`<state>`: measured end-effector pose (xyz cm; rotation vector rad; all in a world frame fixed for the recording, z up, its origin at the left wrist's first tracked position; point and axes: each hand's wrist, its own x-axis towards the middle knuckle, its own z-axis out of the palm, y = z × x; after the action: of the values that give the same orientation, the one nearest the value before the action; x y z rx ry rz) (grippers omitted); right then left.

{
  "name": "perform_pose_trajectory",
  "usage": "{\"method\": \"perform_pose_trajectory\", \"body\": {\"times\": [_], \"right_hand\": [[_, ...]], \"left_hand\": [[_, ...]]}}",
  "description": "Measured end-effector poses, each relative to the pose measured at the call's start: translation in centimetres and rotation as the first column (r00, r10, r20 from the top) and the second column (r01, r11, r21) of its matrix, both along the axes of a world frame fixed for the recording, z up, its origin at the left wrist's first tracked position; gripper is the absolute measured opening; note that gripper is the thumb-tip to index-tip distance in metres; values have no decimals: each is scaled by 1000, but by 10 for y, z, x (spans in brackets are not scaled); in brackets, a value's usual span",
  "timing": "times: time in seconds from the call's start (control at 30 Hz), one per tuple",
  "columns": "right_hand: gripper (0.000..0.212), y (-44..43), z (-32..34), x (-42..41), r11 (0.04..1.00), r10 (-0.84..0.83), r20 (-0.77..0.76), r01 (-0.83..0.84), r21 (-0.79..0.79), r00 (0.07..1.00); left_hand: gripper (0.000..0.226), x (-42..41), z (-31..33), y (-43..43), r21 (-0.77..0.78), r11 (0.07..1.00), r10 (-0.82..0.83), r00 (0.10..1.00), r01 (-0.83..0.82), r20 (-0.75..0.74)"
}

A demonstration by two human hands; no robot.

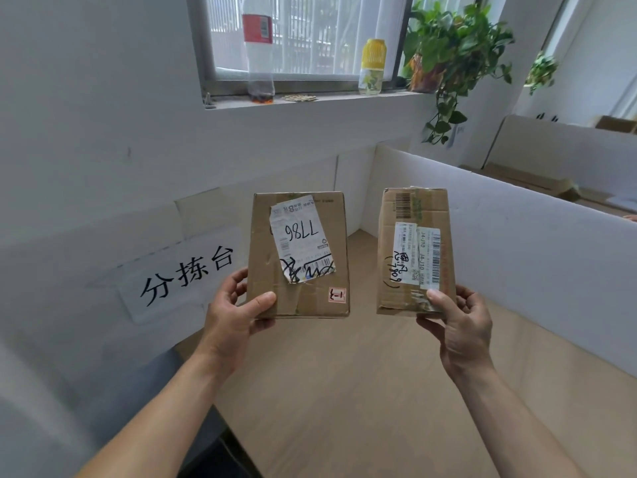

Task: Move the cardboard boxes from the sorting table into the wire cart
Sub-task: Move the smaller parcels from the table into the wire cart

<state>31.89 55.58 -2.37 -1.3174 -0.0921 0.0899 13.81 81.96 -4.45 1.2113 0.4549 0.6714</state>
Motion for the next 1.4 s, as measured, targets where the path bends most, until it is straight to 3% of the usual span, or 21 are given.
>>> {"method": "perform_pose_trajectory", "body": {"times": [0.23, 0.5, 0.67, 0.8, 1.03, 1.17, 1.4], "right_hand": [[25, 38, -1, -14, 996, 82, 27, -83, 26, 996], [28, 63, 6, -19, 981, 183, 68, -186, 52, 981], [27, 75, 0, -17, 957, 271, 60, -276, 87, 961], [26, 83, -10, -22, 930, 350, 47, -353, 102, 935], [23, 106, -31, -57, 862, 499, -27, -494, 115, 866], [22, 115, -36, -85, 813, 579, -52, -571, 115, 814], [23, 114, -30, -150, 727, 684, -16, -679, 104, 730]], "left_hand": [[53, -34, 9, 24, 28, 995, 92, 996, -92, 10], [69, -59, 16, 26, 33, 983, 177, 983, -178, 40], [55, -76, 20, 15, 39, 967, 250, 967, -251, 46], [60, -96, 23, 1, 57, 946, 318, 947, -320, 36], [58, -156, 14, -30, 58, 886, 460, 888, -459, 2], [68, -199, 7, -43, 75, 830, 555, 831, -552, -34], [75, -283, -1, -71, 41, 766, 642, 767, -641, -2]]}}
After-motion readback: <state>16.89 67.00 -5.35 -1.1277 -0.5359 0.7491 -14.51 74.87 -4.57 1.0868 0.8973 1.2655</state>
